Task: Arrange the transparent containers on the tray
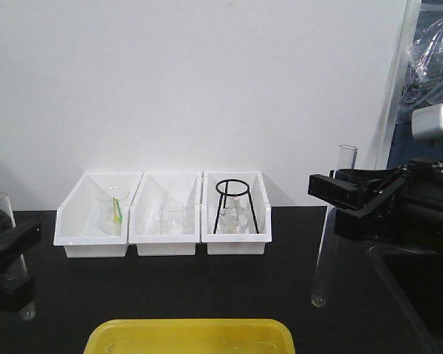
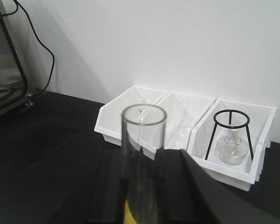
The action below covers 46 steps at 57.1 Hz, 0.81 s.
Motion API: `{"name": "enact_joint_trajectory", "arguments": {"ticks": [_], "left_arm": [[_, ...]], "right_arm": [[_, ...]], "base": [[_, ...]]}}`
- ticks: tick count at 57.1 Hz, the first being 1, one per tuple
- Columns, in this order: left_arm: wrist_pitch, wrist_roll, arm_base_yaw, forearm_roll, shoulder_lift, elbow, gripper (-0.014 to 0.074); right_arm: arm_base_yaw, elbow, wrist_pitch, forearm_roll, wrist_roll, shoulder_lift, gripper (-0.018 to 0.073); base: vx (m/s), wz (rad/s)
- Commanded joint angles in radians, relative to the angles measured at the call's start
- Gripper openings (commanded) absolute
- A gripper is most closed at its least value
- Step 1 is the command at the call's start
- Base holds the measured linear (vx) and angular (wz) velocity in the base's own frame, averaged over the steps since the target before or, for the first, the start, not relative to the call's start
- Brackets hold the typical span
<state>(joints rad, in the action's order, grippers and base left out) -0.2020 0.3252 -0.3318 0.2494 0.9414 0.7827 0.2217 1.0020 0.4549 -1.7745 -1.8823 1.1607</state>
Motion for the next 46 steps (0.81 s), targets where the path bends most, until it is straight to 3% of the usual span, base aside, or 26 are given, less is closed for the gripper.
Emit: {"name": "enact_joint_trajectory", "arguments": {"ticks": [1, 6, 14, 20, 30, 46], "left_arm": [[-0.078, 0.003, -0.013, -0.054, 0.047, 0.025, -0.0001], [-0.135, -0.049, -0.026, -0.125, 0.122, 0.025, -0.0001], [-0.181, -0.196, -0.027, -0.331, 0.222, 0.071, -0.0001], [-0.276, -0.251, -0.026, -0.429, 0.311, 0.148, -0.0001], [-0.436, -0.258, -0.026, -0.443, 0.505, 0.298, -0.0001], [-0.486, -0.172, -0.026, -0.442, 0.737, 0.406, -0.0001]], "right_arm": [[-0.004, 0.028, -0.021, -0.018, -0.010, -0.021, -0.0011], [-0.004, 0.028, -0.022, -0.018, -0.010, -0.021, -0.0011], [-0.004, 0.028, -0.021, -0.018, -0.018, -0.021, -0.0011], [-0.004, 0.028, -0.021, -0.018, -0.024, -0.021, -0.0011], [-0.004, 0.028, -0.019, -0.018, -0.029, -0.021, -0.0011], [-0.004, 0.028, -0.016, -0.018, -0.029, -0.021, -0.0011]], "base": [[0.00, 0.00], [0.00, 0.00], [0.00, 0.00], [0.00, 0.00], [0.00, 0.00], [0.00, 0.00]]}}
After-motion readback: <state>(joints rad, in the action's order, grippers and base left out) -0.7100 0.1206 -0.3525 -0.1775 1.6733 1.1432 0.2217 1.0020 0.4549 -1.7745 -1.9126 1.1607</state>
